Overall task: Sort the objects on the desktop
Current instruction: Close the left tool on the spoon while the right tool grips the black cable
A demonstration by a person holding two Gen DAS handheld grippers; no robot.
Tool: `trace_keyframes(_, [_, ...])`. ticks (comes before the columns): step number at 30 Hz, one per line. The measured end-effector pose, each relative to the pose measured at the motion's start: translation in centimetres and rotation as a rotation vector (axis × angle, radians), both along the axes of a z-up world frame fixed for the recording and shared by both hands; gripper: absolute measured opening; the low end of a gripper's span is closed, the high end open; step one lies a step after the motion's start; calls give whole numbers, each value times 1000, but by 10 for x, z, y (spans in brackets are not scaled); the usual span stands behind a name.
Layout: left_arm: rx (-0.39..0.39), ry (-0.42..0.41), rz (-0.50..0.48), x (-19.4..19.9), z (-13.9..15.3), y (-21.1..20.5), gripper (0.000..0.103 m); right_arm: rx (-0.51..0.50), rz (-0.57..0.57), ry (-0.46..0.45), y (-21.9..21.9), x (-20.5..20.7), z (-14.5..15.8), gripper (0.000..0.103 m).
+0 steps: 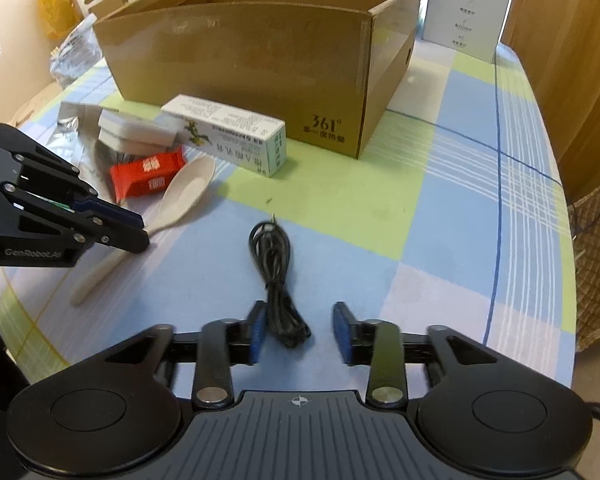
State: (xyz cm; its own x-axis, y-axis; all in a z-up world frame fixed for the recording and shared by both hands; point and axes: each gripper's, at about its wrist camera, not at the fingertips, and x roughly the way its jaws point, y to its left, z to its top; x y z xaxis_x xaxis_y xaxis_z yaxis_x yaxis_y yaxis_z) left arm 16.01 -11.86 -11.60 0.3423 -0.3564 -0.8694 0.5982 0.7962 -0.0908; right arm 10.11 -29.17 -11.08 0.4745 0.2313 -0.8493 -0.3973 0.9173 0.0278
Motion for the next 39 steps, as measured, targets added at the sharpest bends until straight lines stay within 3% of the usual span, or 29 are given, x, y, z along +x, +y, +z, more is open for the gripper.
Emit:
trace_keyframes(2, [-3,-13,11,3,0,0,16,-3,4,-12,2,2,0,46])
trace_keyframes(11, [-17,-53,3,10,-4,-9,34,-7,26,-21,6,9,-4,48])
trace_keyframes(23, [6,-171,-47,4,-10,-20,35,2,61,-24,12,14,-8,48])
trace_keyframes(34, [-12,-244,-9,-4,-15,-19,35,11,67,-43,15,16,-10,47])
trace_keyframes(39, [-40,-238,-19,-5,-15,-19,26,6,84,-50,16,14,-10,46])
